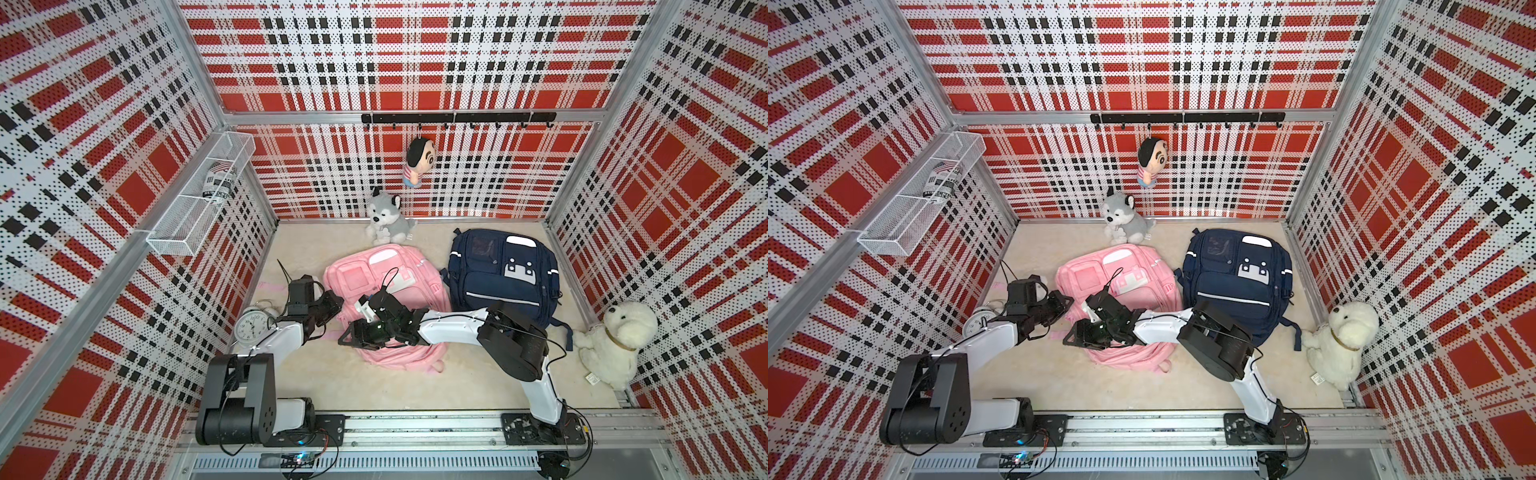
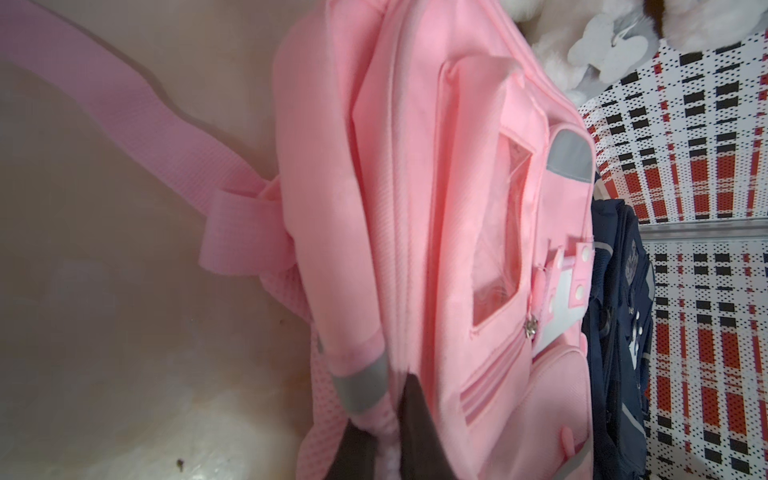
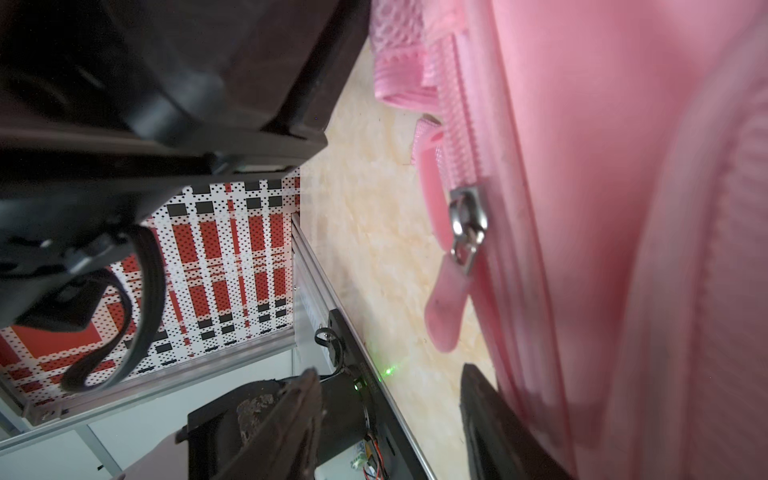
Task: Zip up the backpack
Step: Adjust the backpack at the center of the board, then zip the zipper on the backpack.
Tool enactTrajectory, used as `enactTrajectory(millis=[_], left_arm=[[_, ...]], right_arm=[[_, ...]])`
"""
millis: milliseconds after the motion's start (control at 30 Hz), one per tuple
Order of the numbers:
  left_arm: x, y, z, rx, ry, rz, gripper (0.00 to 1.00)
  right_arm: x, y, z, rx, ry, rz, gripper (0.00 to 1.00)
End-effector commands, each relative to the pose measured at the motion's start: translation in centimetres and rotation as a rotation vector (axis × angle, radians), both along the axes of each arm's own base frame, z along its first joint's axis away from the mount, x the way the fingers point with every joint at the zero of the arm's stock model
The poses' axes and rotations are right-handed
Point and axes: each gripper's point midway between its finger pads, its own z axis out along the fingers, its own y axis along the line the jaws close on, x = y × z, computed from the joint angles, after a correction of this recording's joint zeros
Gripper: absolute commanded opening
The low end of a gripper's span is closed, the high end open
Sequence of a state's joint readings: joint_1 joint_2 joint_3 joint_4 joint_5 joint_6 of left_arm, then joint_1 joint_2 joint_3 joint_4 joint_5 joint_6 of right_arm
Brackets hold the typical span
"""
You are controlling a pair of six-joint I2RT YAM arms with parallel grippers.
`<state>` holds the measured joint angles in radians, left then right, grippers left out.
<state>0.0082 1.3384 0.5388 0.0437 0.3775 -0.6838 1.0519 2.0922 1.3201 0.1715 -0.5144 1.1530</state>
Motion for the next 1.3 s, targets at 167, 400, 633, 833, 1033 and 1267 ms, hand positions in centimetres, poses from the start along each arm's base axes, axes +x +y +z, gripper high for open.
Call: enactTrajectory(millis=[167,400,633,833,1033,1267], left_arm=[[-0.3,-2.4,2.2,-0.075,-0.079,-0.084,0.03],[-0.4,-2.6,2.6,-0.093,-0.087,-0.092,0.02],[-0.4,-2.6,2.6,-0.098,-0.085,-0.093,0.02],[-0.6,-2.5,2.6,-0.102,-0.085,-0.088,0.01],[-0.8,-2.2,2.5,-0.099,-0.084,-0.081,0.0],[-0.9,-2.1,2.5,-0.102,-0.082,-0.075,0.0]], right_arm=[[1.2,0.4,-2.2,-0.039,-0.031,-0.081,0.57],[2.5,-0.5,-4.3,-0.08,-0.077,-0.107,0.57],[3.3,-1.5,-5.0,-0.075,-0.099,-0.139,0.53],[4.4,-2.3,-5.6,-0.062,-0.082,-0.188,0.47],[4.8,-2.9,-5.7,-0.048,-0.074,-0.205,0.31],[4.8,-3.3,-6.6,-0.062,-0.044,-0.204,0.15]])
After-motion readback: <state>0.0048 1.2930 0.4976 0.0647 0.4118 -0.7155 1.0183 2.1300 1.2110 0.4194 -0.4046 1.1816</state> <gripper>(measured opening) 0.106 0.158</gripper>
